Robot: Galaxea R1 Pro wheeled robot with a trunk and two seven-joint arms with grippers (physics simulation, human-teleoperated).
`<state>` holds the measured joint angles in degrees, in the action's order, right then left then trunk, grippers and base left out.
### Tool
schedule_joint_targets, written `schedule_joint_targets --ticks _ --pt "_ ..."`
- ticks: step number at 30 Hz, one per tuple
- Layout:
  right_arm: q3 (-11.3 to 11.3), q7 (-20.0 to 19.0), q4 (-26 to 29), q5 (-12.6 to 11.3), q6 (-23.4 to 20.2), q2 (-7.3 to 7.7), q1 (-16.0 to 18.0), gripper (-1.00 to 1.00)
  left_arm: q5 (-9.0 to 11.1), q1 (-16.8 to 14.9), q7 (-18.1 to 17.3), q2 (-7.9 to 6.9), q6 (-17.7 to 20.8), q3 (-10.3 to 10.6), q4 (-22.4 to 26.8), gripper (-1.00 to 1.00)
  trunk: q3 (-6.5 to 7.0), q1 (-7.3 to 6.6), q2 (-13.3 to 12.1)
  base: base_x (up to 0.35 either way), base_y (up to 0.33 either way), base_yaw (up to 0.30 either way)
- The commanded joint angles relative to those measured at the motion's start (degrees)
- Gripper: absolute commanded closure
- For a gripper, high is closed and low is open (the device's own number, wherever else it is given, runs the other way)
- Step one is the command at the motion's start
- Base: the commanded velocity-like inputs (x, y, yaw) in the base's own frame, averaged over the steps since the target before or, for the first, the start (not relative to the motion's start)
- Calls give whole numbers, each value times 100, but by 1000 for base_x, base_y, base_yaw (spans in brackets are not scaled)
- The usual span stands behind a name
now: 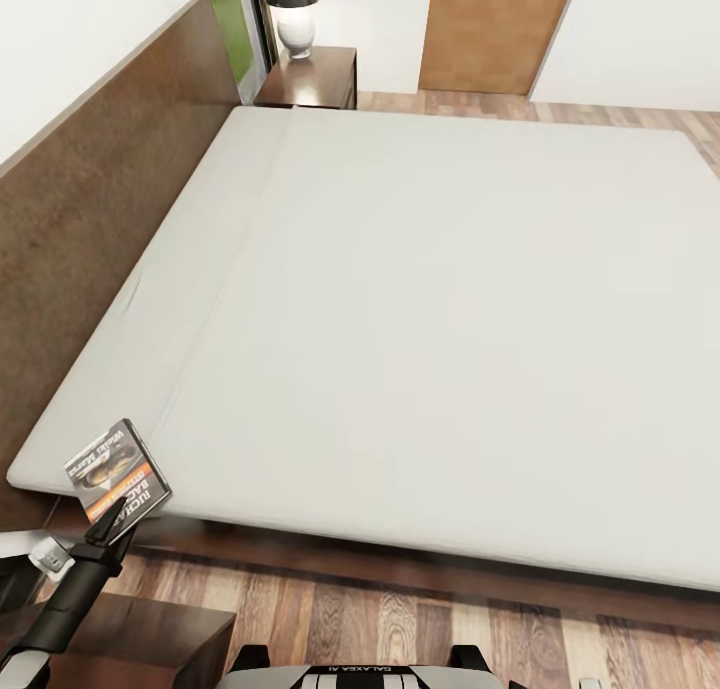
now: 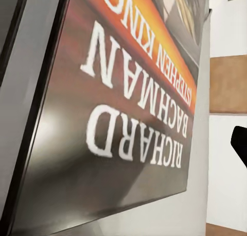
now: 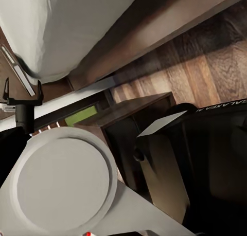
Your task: In the bedroom, move the book from the bed onto either nightstand, and place the two sandals side by side next to the bed.
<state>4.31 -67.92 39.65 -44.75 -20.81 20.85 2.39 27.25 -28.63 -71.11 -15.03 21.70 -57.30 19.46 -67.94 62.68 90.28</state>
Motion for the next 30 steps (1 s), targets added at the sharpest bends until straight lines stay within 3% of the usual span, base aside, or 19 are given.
schedule_joint_targets --ticks 1,17,18,30 --pt "26 -2 -1 -60 -54 7 4 -100 35 -152 -8 0 35 -17 -2 -100 -2 0 2 10 1 0" --pt "26 -2 -1 -60 -54 7 4 -100 35 -143 0 0 42 -24 -3 -100 -2 0 2 1 0 0" --pt "26 -2 -1 -60 -54 7 5 -100 35 -143 0 0 43 -23 -3 100 -2 0 2 0 0 0" --pt "26 -2 -1 -61 -54 7 4 -100 35 -143 9 9 36 -26 -3 100 -2 0 2 0 0 0"
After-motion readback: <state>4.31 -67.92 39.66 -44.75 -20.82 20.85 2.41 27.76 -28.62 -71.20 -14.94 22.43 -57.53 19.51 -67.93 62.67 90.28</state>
